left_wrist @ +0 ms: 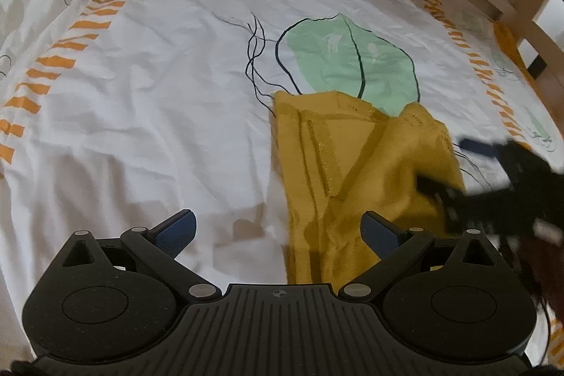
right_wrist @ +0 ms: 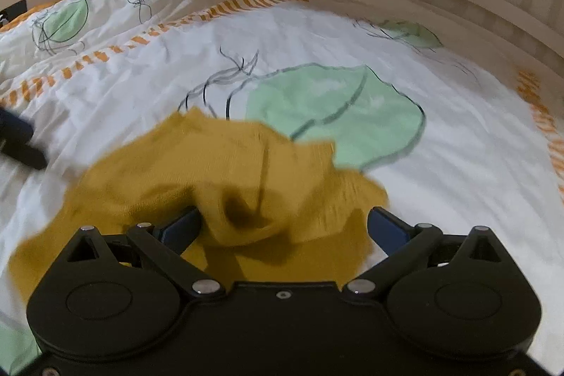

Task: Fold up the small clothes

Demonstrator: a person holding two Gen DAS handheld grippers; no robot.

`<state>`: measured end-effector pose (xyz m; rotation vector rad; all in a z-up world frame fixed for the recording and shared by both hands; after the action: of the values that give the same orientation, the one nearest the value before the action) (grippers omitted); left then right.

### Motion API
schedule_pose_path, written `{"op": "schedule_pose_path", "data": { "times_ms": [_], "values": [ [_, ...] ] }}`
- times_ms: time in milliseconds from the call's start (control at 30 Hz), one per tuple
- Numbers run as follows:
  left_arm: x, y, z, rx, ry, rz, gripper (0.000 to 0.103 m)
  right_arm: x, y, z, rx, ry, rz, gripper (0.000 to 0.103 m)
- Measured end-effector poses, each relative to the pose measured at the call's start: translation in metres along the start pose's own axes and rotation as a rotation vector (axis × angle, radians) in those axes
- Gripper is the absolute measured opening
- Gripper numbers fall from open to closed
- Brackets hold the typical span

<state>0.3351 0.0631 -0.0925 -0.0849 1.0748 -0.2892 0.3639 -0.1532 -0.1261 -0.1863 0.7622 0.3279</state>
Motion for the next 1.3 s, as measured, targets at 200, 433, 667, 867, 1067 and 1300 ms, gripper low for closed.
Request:
{"op": "schedule_pose_path", "data": {
  "times_ms": [200,433,667,867,1067,1300],
  "values": [
    [0.006,-0.002,-0.002,0.016,0.029,0.003,0.101,0.032,-0.003,0.051,0.085,-0.046,0.085,0.102],
    [0.005,-0.003,-0.004,0.021,0.030,0.000,0.101,-0.003,-0.026,0.045,0.314,-0.091,0.242,0.101],
    [0.000,-0.002,-0.003,0.022,0.011,0.003,0.101,-0.040,-0.044,-0.014,0.590,-0.049,0.456,0.101],
    [-0.002,0.001,-0.003,0.005,0.008,0.008,0.101,-0.028,-0.033,-0.031,0.638,0.013,0.555,0.101],
    [0.001,0.003,-0.003,0.002,0.018,0.010,0.101,0.001,-0.023,0.008,0.653,0.001,0.653,0.101],
    [0.005,-0.003,-0.006,0.031,0.037,0.011,0.101,0.018,-0.002,0.072,0.558,-0.087,0.725,0.102]
  ]
}}
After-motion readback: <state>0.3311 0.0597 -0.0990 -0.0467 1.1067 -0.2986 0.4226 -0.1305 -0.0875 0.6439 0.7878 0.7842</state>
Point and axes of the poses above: each gripper's, at about its wrist camera, not at the fingertips, and x roughly the way its jaws point, y to its left, z to its top, the point moved 7 cm from there along x, roughly the way its jaws point, and after that the axes turned 4 degrees about y, right-handed, at the moved point
